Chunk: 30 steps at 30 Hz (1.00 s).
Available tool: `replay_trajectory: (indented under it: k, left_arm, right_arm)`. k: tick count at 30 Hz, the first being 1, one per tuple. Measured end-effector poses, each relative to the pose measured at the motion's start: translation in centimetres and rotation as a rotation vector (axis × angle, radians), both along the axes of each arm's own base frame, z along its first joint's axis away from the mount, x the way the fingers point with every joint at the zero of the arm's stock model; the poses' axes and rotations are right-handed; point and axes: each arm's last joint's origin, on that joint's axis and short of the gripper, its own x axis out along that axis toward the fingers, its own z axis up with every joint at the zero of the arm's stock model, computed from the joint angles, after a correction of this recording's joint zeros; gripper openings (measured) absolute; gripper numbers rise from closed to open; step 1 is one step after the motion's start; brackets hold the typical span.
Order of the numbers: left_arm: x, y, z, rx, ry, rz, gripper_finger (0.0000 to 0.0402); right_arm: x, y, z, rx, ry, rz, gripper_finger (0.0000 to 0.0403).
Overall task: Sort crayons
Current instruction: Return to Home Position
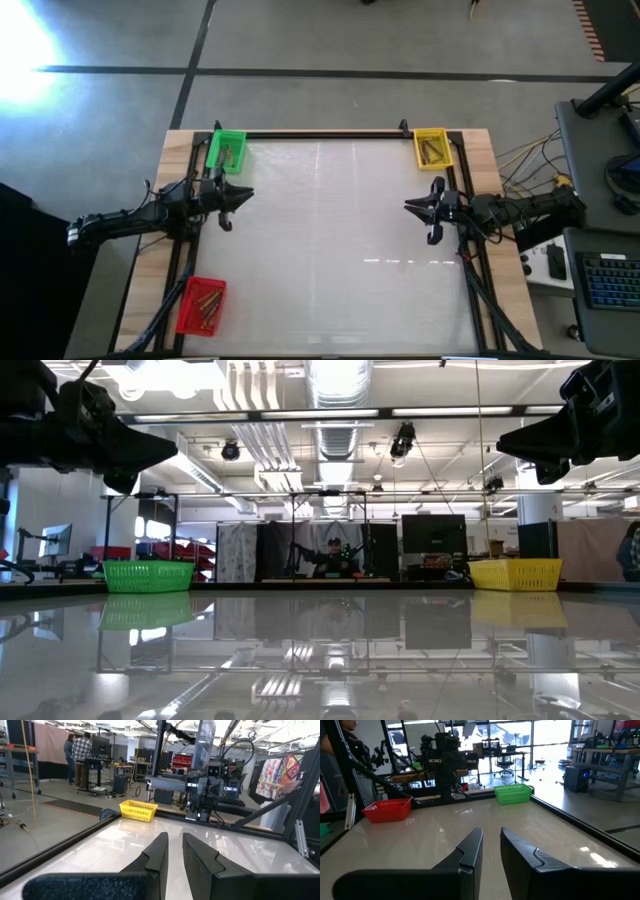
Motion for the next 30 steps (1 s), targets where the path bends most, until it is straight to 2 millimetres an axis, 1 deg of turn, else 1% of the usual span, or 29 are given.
replay_trajectory:
  k: [7, 30]
  left_arm:
    - [-0.02, -0.01, 0.74, 0.003, -0.014, -0.001, 0.0040]
    - [-0.02, -0.01, 0.77, 0.003, -0.013, -0.001, 0.0040]
  right_arm:
    - [0.00, 0.00, 0.00, 0.000, 0.000, 0.000, 0.0059]
    - [0.00, 0.00, 0.00, 0.000, 0.000, 0.000, 0.0059]
